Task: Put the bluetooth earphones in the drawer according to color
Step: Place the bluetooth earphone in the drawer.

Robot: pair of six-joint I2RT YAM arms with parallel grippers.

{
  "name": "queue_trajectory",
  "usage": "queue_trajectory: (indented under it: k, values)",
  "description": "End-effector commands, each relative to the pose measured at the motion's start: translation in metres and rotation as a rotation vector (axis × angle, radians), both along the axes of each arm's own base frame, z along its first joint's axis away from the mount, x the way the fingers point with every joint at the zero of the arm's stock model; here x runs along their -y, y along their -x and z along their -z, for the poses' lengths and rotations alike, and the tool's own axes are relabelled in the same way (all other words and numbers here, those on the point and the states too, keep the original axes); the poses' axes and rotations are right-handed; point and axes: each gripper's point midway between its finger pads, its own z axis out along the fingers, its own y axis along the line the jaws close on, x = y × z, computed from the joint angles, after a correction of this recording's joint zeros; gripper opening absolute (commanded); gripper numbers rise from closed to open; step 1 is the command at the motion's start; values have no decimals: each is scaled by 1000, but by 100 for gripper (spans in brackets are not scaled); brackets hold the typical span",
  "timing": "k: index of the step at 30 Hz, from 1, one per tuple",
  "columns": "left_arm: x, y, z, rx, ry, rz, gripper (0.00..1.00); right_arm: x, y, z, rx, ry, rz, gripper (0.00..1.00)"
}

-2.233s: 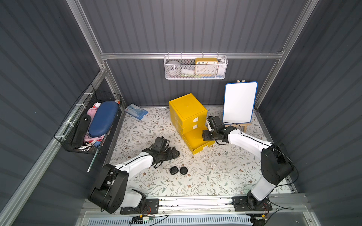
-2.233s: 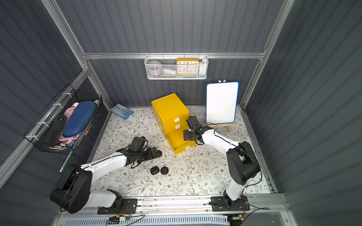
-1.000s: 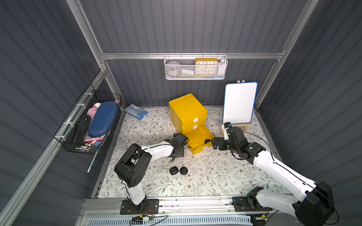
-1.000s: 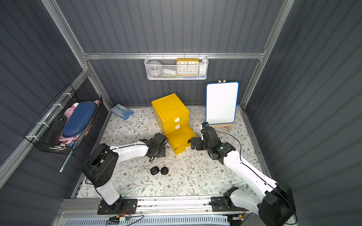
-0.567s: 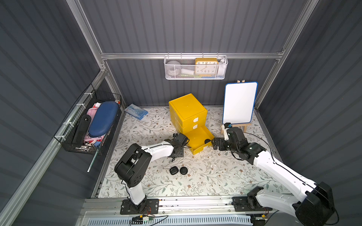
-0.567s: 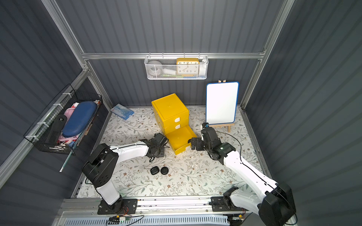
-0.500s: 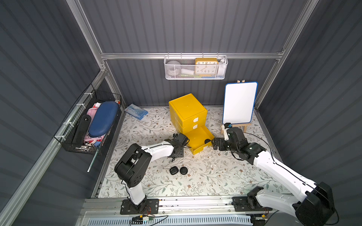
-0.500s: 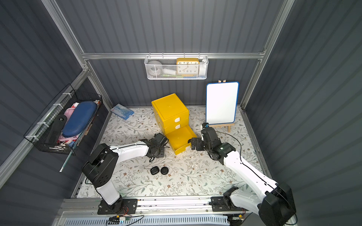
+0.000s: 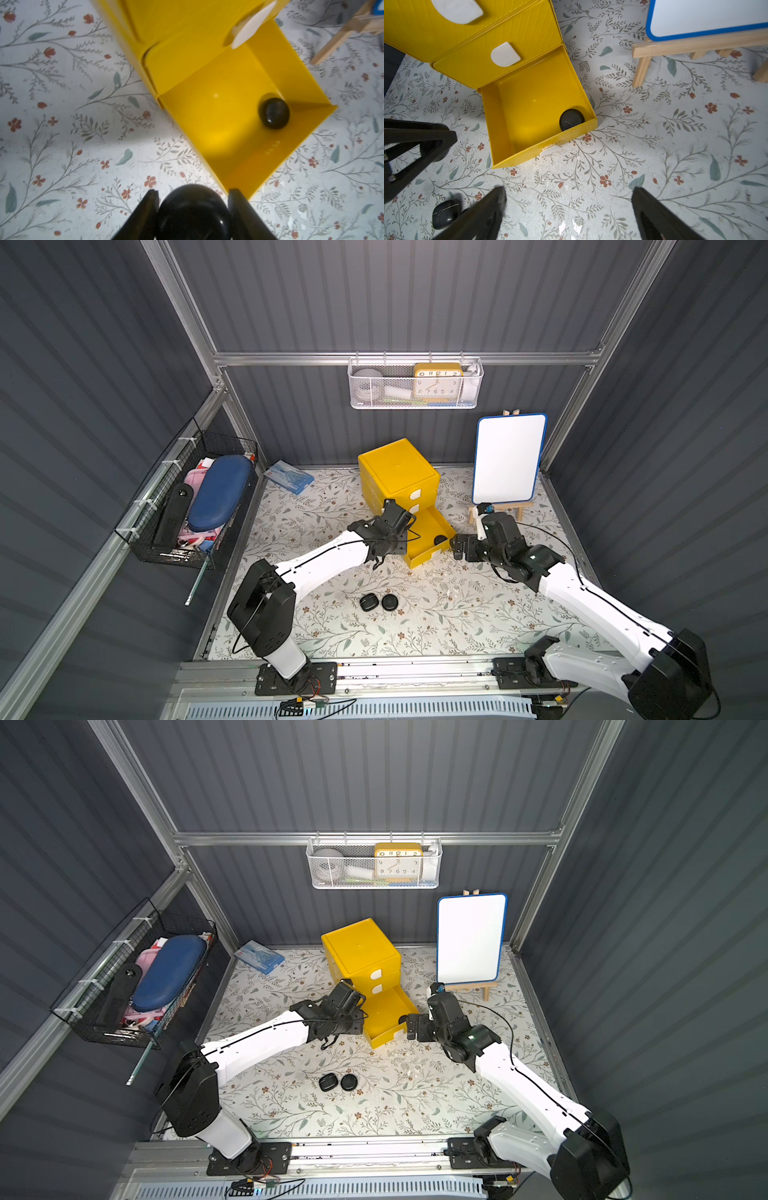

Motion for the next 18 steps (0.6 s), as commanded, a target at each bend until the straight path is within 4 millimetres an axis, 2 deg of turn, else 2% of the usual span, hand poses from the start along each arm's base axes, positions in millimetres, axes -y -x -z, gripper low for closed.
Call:
queue_trajectory:
  k: [1, 2, 3, 4, 7, 10, 12, 15, 18]
  values:
    - [20, -5, -2, 6, 2, 67, 39, 7, 3, 6, -12, 6, 25, 99]
    - [22, -5, 4, -4, -10, 76, 39, 7, 4, 6, -13, 5, 25, 99]
    - [31, -11, -4, 14, 4, 80, 39, 8, 5, 7, -14, 3, 26, 99]
    - [34, -13, 0, 8, -1, 87, 40, 8, 6, 9, -16, 3, 27, 99]
    - [39, -15, 13, -15, -18, 94, 41, 9, 9, 12, -22, 0, 25, 99]
    - [43, -12, 17, -25, -17, 106, 45, 7, 12, 15, -34, -6, 18, 99]
    - [44, -10, 16, -26, -13, 110, 52, 7, 13, 18, -41, -8, 16, 99]
    - [41, -6, 12, -28, -8, 107, 69, 5, 14, 19, -46, -18, 7, 99]
    - [36, -1, 2, -14, 13, 98, 77, 3, 14, 19, -49, -24, 0, 99]
